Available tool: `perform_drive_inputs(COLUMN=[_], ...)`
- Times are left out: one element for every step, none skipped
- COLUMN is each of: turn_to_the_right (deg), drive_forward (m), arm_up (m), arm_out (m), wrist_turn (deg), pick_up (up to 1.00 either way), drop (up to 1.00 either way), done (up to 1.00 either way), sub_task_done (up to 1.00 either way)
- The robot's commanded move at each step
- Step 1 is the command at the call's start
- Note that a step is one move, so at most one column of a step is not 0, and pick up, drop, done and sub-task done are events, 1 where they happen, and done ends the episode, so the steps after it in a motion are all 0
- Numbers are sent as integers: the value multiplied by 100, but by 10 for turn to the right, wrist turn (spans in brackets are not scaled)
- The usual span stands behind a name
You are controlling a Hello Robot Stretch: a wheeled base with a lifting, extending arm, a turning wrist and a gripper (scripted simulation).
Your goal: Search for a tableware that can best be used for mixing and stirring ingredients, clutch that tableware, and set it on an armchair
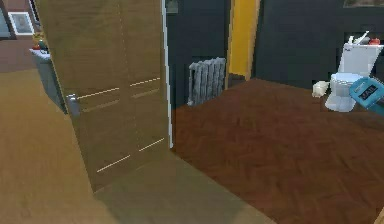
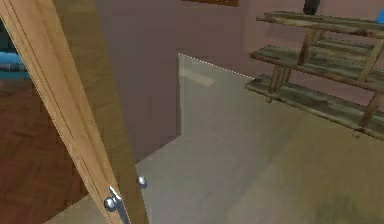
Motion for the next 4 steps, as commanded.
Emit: perform_drive_inputs(turn_to_the_right=[0,210,0,0], drive_forward=[30,0,100,100], arm_up=[0,0,0,0], arm_out=[0,0,0,0], wrist_turn=[0,0,0,0], pick_up=[0,0,0,0], drop=[0,0,0,0], done=[0,0,0,0], sub_task_done=[0,0,0,0])
